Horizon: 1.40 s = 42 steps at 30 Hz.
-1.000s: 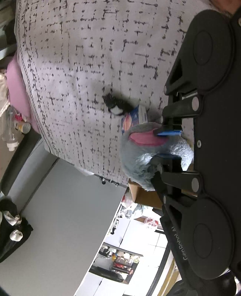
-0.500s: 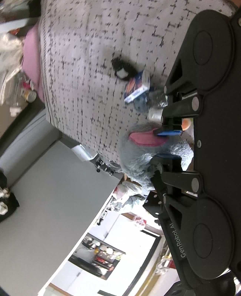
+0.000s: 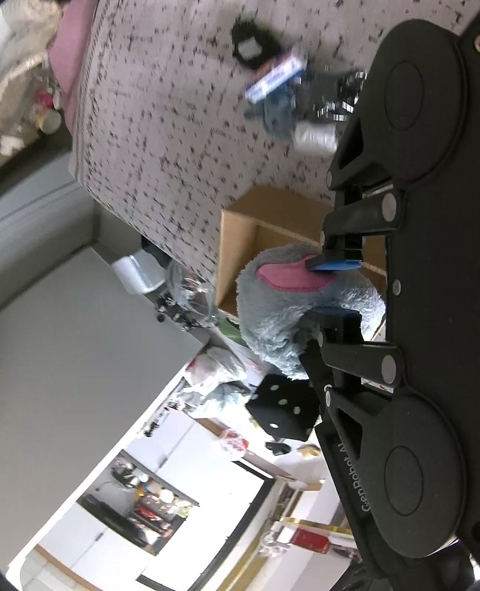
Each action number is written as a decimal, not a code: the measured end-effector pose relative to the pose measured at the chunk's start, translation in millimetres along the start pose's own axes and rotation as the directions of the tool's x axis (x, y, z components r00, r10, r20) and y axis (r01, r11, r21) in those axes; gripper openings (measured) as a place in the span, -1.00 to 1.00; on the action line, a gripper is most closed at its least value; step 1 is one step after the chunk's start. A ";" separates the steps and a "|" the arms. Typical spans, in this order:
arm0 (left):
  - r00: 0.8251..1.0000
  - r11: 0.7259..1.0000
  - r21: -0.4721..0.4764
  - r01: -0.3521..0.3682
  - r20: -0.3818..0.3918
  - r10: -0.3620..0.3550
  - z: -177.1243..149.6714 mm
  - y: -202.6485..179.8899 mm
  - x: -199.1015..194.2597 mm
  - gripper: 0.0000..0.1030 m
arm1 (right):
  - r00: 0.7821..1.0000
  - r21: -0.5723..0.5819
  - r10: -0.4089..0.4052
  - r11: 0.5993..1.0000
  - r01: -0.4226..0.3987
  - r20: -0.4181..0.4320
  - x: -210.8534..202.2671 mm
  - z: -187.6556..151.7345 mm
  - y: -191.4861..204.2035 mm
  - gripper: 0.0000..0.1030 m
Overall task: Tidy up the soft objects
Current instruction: 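Lift the grey-blue plush with the left tool over the cardboard box, then open the left tool to drop the plush into the box, withdraw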
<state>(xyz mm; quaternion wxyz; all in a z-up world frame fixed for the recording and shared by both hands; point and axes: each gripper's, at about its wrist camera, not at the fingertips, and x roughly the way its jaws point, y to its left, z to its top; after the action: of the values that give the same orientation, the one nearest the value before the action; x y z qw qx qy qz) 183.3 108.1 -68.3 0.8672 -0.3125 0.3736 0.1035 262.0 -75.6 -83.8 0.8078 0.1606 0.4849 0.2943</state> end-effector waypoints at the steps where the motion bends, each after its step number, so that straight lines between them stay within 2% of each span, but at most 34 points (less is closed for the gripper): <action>1: 1.000 1.000 -0.015 0.000 -0.001 0.000 3.6 8.0 2.2 -0.62 | 1.000 -0.004 -0.001 1.000 0.001 -0.009 6.6 1.1 3.7 -0.62; 14: 0.997 0.994 -0.090 -0.067 -0.048 0.063 25.4 68.2 37.2 -0.62 | 0.994 -0.001 -0.013 1.000 0.012 -0.111 74.7 0.5 26.4 -0.62; 24: 0.988 0.986 -0.104 -0.133 -0.099 0.123 32.2 86.4 66.9 -0.62 | 0.984 0.015 -0.025 1.000 0.028 -0.178 111.0 1.8 24.0 -0.62; 28: 0.984 0.983 -0.099 -0.156 -0.096 0.147 35.3 88.2 67.7 -0.60 | 0.981 0.008 -0.024 1.000 0.026 -0.193 114.9 2.0 26.8 -0.49; 32: 0.978 0.973 -0.105 -0.203 -0.069 0.197 39.2 86.2 53.4 -0.45 | 0.984 0.016 0.004 1.000 -0.001 -0.176 102.6 3.3 30.2 -0.46; 33: 0.979 0.975 -0.103 -0.199 -0.055 0.194 39.8 85.6 47.9 -0.36 | 0.986 0.012 0.002 1.000 0.000 -0.164 96.4 2.9 31.0 -0.45; 38: 0.980 0.977 -0.085 -0.197 -0.047 0.194 38.0 77.5 33.2 -0.15 | 0.992 0.026 0.020 1.000 -0.017 -0.124 70.4 2.7 26.7 -0.21; 40: 0.980 0.977 -0.076 -0.199 -0.040 0.197 36.3 71.8 25.2 -0.07 | 0.994 0.036 0.017 0.999 -0.014 -0.110 58.1 1.2 22.6 -0.15; 42: 0.979 0.976 -0.073 -0.203 -0.028 0.202 35.1 66.5 16.4 0.08 | 0.994 0.043 0.029 0.999 -0.024 -0.103 46.5 0.1 18.2 -0.13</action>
<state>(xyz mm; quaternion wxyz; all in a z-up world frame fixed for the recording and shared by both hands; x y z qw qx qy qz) 187.8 181.1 -92.4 0.8358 -0.3066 0.4080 0.2022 272.8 -32.1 -105.9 0.7740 0.1685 0.5301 0.3026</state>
